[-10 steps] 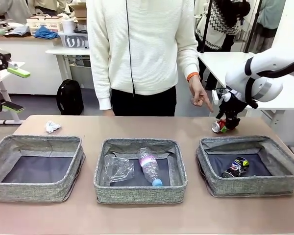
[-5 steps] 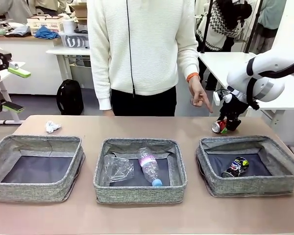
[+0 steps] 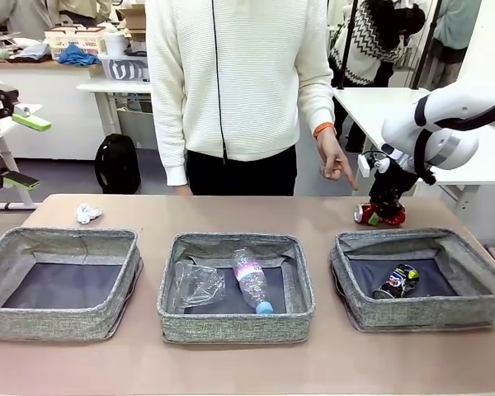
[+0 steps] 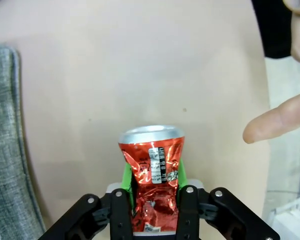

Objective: Sort the waste into the appropriate baskets.
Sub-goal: Pick up the waste item pointed out by the person.

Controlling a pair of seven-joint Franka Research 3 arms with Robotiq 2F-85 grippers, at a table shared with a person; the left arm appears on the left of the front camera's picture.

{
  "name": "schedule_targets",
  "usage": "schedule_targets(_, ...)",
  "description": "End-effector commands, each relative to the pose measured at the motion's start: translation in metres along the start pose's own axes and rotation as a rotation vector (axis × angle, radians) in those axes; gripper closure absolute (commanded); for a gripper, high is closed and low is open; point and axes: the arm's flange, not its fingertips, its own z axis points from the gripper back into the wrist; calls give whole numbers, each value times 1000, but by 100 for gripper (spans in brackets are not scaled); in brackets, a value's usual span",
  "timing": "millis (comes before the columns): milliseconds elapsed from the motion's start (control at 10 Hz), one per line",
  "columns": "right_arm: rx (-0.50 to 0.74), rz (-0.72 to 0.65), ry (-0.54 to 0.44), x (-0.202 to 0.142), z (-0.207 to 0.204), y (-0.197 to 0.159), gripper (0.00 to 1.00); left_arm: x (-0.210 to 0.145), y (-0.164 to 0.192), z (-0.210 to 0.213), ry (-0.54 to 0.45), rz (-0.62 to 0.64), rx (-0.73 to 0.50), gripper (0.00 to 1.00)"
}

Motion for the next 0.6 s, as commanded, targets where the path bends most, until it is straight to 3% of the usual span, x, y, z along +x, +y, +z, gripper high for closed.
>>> schedule_targets(0,24,-21,21,-2,2,-7,100,-1,0,1,-3,-3,1,0)
schedule_targets(300,36,-34,19,-6,3,-5,100,-1,0,1,-3,-3,1,0)
schedule_targets(500,75,-117,3,-11,22,4,100,-1,0,1,-3,-3,1,0)
